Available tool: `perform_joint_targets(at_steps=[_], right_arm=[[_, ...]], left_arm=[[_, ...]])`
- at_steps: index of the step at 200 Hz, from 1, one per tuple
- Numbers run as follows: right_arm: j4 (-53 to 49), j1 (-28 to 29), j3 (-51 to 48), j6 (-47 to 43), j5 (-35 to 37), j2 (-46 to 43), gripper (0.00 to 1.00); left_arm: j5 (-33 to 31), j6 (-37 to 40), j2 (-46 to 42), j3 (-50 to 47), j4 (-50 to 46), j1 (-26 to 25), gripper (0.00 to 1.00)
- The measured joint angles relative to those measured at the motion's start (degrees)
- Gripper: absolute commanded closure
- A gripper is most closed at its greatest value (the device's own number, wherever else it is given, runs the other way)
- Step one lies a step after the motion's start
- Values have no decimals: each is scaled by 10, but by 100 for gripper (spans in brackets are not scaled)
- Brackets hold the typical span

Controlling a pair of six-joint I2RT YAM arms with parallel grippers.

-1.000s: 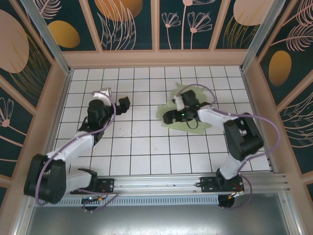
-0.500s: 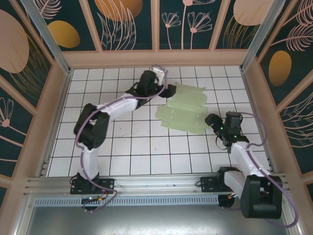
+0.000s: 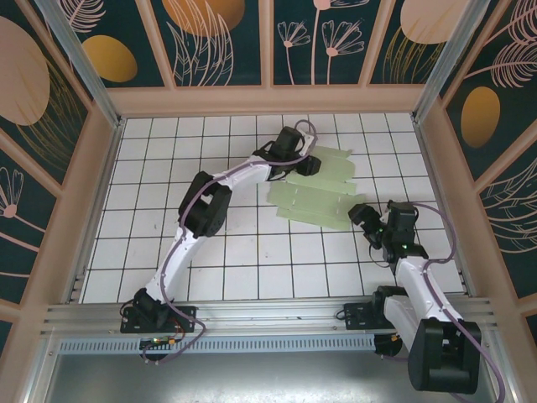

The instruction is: Fold the paper box

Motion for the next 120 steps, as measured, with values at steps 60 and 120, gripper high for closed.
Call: perform_joint_targets(at_steps=[60,120], right_arm=[[26,150,2,10,17,16,18],[89,228,21,60,57,107,18]], left_arm=[[-78,-103,-13,-46,6,0,54],[-193,-259,-181,-328,87,17,57]])
